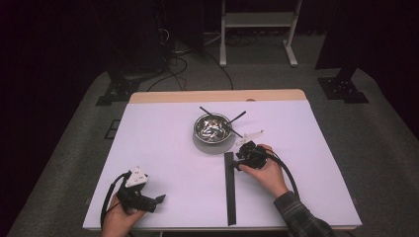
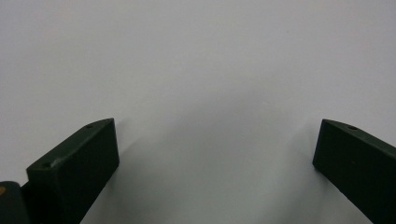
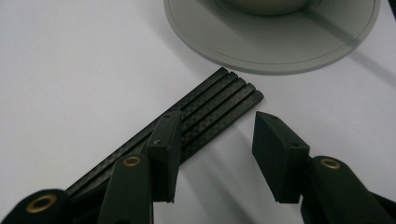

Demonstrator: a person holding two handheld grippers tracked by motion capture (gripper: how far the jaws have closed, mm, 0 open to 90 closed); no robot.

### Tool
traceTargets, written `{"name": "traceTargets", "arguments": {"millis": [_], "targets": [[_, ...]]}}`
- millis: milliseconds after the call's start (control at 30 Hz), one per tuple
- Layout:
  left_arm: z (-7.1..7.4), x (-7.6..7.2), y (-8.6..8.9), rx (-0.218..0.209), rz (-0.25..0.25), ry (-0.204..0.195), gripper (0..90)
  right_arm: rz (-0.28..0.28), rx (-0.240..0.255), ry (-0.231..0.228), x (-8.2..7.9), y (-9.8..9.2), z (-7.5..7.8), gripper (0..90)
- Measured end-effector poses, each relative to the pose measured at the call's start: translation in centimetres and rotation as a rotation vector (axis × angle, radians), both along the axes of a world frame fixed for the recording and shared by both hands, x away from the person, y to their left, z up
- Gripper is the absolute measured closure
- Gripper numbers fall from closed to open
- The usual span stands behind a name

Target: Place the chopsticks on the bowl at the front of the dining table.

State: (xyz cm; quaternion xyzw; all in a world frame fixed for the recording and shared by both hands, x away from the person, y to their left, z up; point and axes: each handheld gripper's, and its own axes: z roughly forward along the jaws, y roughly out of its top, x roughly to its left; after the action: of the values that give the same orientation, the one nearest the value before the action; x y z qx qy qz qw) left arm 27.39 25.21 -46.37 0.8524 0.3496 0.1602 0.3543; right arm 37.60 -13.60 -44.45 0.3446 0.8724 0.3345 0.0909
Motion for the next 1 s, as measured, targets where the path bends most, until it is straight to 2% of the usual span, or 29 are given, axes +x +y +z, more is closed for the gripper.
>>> {"name": "traceTargets", "arguments": {"millis": [700, 1000], "targets": [[0.0, 0.0, 0.0, 0.0, 0.0, 0.0, 0.0, -0.003, -0.015, -0.007, -0.07, -0.16, -0.26, 51.0], [0.0, 0.0, 0.0, 0.0, 0.0, 0.0, 0.0, -0.003, -0.019, -0.012, -0.83, -0.22, -0.3, 50.2]]}}
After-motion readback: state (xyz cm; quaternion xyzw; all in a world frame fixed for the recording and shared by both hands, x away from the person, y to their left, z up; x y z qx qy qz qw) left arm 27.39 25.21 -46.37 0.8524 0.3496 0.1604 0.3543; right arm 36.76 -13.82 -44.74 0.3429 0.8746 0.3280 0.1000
